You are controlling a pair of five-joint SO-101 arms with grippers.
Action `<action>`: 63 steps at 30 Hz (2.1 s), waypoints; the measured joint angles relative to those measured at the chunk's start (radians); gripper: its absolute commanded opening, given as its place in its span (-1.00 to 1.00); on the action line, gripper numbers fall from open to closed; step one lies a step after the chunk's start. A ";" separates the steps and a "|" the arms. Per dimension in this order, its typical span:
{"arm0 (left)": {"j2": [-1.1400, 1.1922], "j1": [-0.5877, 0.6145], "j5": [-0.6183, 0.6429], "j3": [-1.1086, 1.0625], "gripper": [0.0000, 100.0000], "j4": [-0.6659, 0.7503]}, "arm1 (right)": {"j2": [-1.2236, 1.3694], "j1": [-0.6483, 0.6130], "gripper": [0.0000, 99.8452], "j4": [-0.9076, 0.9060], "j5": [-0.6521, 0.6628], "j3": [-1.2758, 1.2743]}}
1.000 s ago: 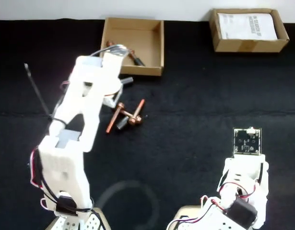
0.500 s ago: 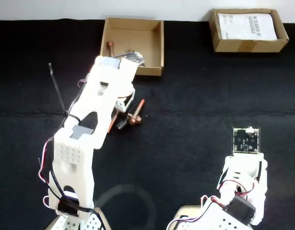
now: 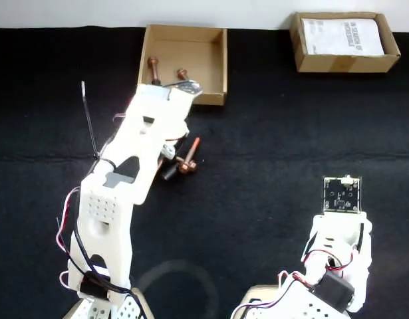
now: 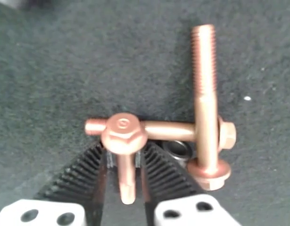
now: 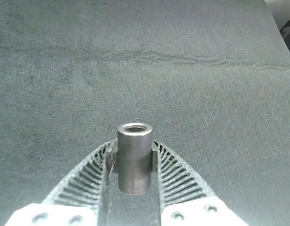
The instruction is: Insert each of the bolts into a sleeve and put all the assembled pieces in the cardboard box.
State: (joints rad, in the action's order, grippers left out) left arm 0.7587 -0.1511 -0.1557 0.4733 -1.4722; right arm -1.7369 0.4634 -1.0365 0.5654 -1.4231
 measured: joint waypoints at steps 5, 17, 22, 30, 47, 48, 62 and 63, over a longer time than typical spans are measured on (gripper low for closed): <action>0.003 0.000 0.000 0.084 -0.98 -0.052 | 0.000 0.000 -0.98 0.026 0.005 -0.003; -0.160 -0.014 0.012 0.370 -0.98 -0.287 | 0.002 -0.121 -0.98 0.172 0.097 -0.114; -0.339 -0.015 0.149 0.370 -0.98 -0.259 | 0.002 -0.276 -0.98 0.196 -0.068 -0.114; -0.594 -0.015 0.233 0.370 -0.98 -0.275 | 0.002 -0.528 -0.98 0.350 -0.535 -0.109; -1.290 -0.014 0.233 0.026 -0.98 -0.279 | 0.002 -0.887 -0.98 0.437 -0.790 -0.109; -1.338 -0.014 0.233 -0.032 -0.98 -0.279 | 0.002 -0.887 -0.98 0.437 -0.790 -0.109; -1.797 -0.014 0.235 -0.875 -0.98 0.262 | 0.002 -0.887 -0.98 0.437 -0.790 -0.109; -1.807 -0.014 0.235 -0.927 -0.98 0.338 | 0.002 -0.887 -0.98 0.437 -0.790 -0.110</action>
State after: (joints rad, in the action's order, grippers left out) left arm -1.0487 -0.1649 0.0790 -0.4534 -1.1347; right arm -1.7354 -0.4235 -0.5992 -0.2248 -1.5336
